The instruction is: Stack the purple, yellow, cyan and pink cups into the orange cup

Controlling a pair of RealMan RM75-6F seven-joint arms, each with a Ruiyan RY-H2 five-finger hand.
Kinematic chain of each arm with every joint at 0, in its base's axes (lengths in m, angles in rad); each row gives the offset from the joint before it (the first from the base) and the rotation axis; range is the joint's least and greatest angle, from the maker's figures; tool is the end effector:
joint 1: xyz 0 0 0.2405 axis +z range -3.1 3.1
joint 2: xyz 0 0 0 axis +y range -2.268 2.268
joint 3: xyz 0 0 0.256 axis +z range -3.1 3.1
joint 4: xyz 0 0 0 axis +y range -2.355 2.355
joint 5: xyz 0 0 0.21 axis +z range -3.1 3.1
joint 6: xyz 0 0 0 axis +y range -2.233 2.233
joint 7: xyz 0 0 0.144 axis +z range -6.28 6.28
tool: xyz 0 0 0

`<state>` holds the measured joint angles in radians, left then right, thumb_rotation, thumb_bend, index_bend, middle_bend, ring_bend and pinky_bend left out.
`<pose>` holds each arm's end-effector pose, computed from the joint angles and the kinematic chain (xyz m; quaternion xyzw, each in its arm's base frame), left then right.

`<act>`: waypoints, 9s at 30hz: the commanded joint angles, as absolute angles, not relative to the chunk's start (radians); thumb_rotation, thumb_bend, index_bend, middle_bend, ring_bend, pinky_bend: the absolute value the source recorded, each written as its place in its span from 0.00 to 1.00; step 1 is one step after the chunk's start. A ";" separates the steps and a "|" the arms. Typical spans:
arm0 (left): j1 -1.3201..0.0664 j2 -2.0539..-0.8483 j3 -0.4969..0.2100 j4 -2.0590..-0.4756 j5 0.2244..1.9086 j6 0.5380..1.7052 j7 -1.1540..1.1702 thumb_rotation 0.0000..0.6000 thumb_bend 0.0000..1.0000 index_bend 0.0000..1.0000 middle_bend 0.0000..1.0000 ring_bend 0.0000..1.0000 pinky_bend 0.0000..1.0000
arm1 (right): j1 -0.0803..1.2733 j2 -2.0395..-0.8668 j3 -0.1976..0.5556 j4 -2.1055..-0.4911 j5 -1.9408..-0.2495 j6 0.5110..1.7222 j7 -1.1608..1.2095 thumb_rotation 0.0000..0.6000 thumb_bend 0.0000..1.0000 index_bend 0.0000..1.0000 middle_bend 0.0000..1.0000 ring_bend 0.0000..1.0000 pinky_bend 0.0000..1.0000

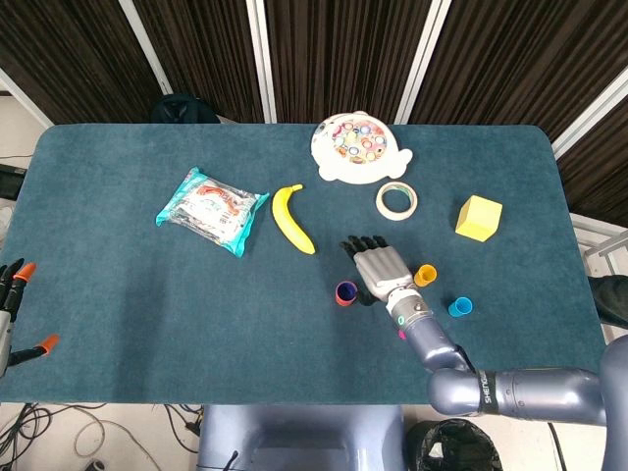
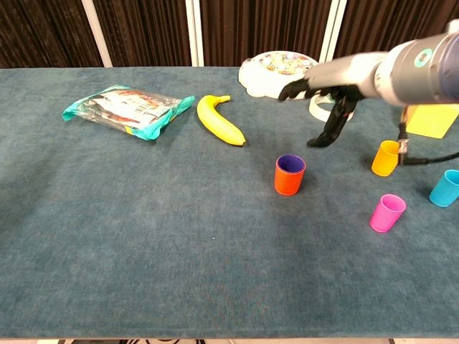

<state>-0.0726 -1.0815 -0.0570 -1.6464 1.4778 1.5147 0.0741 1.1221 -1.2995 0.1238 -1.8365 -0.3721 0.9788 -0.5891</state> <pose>-0.3097 0.1783 0.1740 -0.5923 -0.3623 -0.3704 0.6171 -0.0818 -0.3574 0.0268 0.7450 -0.4486 0.2648 0.4168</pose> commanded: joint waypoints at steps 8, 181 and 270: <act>-0.069 -1.080 -0.056 -1.652 1.485 1.524 0.073 1.00 0.00 0.00 0.00 0.00 0.04 | 1.060 -1.213 0.069 -1.778 -0.341 0.976 -0.585 1.00 0.41 0.09 0.00 0.00 0.00; -0.082 -1.100 -0.050 -1.645 1.472 1.493 0.107 1.00 0.00 0.00 0.00 0.00 0.04 | 0.980 -1.211 0.134 -1.877 -0.436 1.032 -0.532 1.00 0.21 0.01 0.00 0.02 0.01; -0.086 -1.132 -0.041 -1.640 1.485 1.490 0.150 1.00 0.00 0.00 0.00 0.00 0.04 | 0.606 -1.251 0.030 -1.609 -0.785 0.970 -0.359 1.00 0.36 0.48 0.00 0.02 0.02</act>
